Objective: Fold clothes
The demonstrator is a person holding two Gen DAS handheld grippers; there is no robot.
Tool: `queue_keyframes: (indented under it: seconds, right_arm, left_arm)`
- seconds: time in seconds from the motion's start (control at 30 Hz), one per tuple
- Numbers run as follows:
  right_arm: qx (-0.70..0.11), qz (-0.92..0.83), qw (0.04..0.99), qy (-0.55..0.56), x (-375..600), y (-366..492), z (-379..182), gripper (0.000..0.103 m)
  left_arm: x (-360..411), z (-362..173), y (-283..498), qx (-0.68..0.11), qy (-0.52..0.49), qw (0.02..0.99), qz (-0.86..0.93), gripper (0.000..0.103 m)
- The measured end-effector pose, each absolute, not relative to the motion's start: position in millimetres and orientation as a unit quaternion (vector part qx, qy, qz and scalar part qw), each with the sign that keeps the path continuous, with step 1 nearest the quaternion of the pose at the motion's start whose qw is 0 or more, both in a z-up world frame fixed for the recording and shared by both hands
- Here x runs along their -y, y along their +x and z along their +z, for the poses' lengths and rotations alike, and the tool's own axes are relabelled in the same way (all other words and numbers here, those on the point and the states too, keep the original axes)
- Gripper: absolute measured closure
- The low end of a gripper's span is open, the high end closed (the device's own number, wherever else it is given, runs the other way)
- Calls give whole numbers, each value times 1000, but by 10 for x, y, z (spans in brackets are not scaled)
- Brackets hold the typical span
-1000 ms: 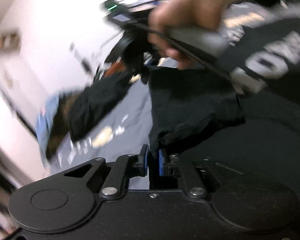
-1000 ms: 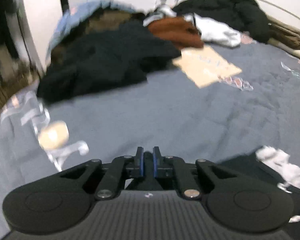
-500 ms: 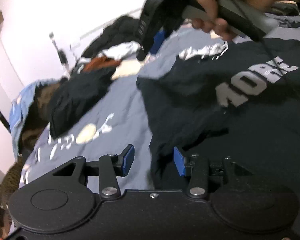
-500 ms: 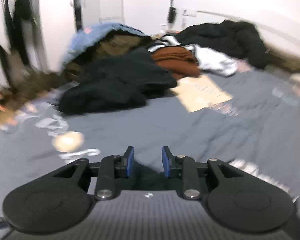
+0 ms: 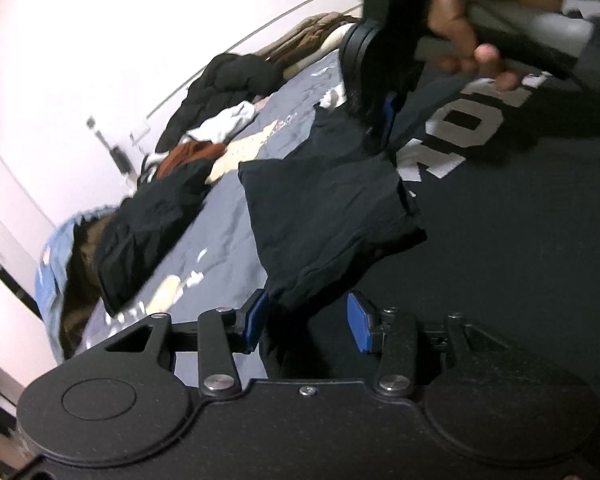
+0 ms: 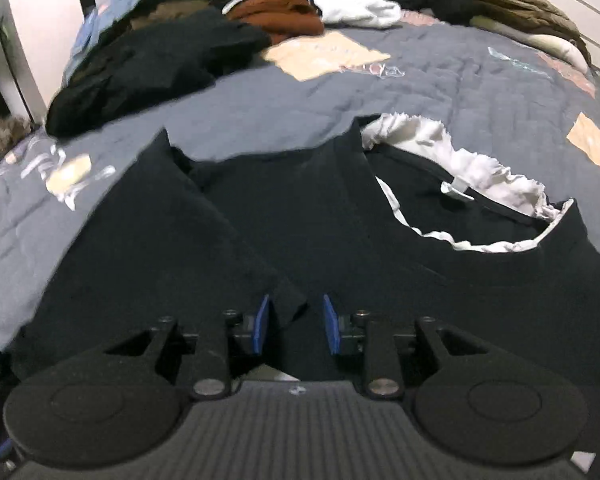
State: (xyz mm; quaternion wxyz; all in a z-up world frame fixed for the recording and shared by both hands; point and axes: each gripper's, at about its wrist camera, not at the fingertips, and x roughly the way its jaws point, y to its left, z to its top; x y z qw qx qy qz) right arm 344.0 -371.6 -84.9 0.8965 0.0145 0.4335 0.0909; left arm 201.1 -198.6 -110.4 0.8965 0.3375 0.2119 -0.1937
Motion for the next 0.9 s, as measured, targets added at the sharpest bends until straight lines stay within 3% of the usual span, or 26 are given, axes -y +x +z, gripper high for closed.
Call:
queue_keyframes:
  seconds: [0.03, 0.1, 0.2, 0.47, 0.6, 0.67, 0.73, 0.9]
  right_arm:
    - [-434, 93, 896, 24, 3714, 3418, -811, 102]
    - [-427, 103, 898, 22, 3718, 3345, -716, 102]
    - [-407, 107, 907, 26, 3793, 3184, -502, 102]
    - [-461, 83, 884, 3, 3816, 3286, -680, 97]
    - [-456, 87, 884, 46, 3816, 3205, -699, 86]
    - [-435, 95, 893, 62, 3787, 3024, -612, 79]
    - [-416, 107, 900, 76, 3748, 2819, -530, 66]
    - [-424, 147, 887, 110, 3546, 2496, -560, 64]
  left_arm:
    - [1965, -1094, 2029, -215, 330, 899, -193, 71]
    - [1942, -1079, 2055, -219, 321, 902, -189, 92]
    - [1897, -1046, 2080, -229, 297, 908, -186, 96]
    - [1953, -1086, 2055, -227, 328, 900, -175, 89]
    - [1917, -1054, 2062, -226, 326, 902, -170, 67]
    - [1889, -1016, 2060, -227, 320, 903, -175, 66]
    - [1866, -977, 2059, -230, 314, 902, -184, 66]
    - [1872, -918, 2016, -238, 303, 897, -216, 66]
